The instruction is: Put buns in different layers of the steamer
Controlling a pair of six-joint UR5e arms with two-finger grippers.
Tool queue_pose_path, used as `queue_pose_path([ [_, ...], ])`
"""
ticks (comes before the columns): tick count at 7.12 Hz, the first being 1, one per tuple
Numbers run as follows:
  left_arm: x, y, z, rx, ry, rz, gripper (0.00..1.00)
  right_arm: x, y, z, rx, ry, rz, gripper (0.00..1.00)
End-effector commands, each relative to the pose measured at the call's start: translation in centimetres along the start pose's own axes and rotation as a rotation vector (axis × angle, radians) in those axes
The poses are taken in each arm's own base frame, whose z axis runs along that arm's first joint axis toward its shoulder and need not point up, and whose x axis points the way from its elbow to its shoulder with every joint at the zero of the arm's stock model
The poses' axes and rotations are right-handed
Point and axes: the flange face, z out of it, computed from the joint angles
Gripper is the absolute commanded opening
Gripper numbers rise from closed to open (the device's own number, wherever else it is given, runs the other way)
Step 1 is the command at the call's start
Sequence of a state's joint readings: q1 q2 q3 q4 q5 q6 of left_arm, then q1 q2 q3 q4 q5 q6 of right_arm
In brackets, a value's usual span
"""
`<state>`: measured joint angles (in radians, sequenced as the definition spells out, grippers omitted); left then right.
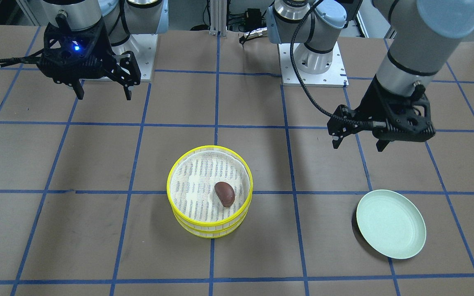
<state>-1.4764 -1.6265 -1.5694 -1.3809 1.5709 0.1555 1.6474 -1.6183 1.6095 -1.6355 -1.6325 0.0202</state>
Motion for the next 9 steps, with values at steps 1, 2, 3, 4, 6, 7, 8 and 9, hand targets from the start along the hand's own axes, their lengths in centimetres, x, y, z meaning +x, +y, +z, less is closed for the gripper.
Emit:
queue_pose_path([
  [1, 0.6, 2.2, -2.5, 0.012, -0.007, 0.006, 1.00, 0.1, 0.2, 0.2, -0.006, -0.001, 0.017, 1.00],
  [2, 0.7, 2.9, -2.6, -0.021, -0.003, 0.006, 1.00, 0.0, 0.3, 0.4, -0.009, -0.001, 0.017, 1.00],
  [3, 0.8, 3.2, -2.5, -0.038, -0.001, 0.003, 1.00, -0.1, 0.4, 0.6, -0.012, -0.002, 0.016, 1.00],
  [4, 0.8, 3.2, -2.4, -0.043, -0.002, -0.001, 1.00, -0.1, 0.4, 0.6, -0.011, -0.002, 0.016, 1.00],
  [6, 0.9, 3.5, -1.5, -0.056, 0.009, -0.007, 1.00, 0.0, 0.3, 0.6, -0.003, 0.000, 0.018, 1.00],
  [7, 0.9, 3.6, -1.3, -0.060, 0.008, -0.007, 1.00, 0.0, 0.3, 0.5, -0.005, 0.000, 0.019, 1.00],
  [8, 1.0, 3.5, -1.2, -0.059, 0.016, -0.008, 1.00, 0.0, 0.0, 0.2, 0.024, -0.002, 0.023, 1.00],
  [9, 1.0, 3.5, -1.2, -0.058, 0.017, -0.008, 1.00, 0.1, -0.1, 0.2, 0.027, -0.001, 0.027, 1.00],
])
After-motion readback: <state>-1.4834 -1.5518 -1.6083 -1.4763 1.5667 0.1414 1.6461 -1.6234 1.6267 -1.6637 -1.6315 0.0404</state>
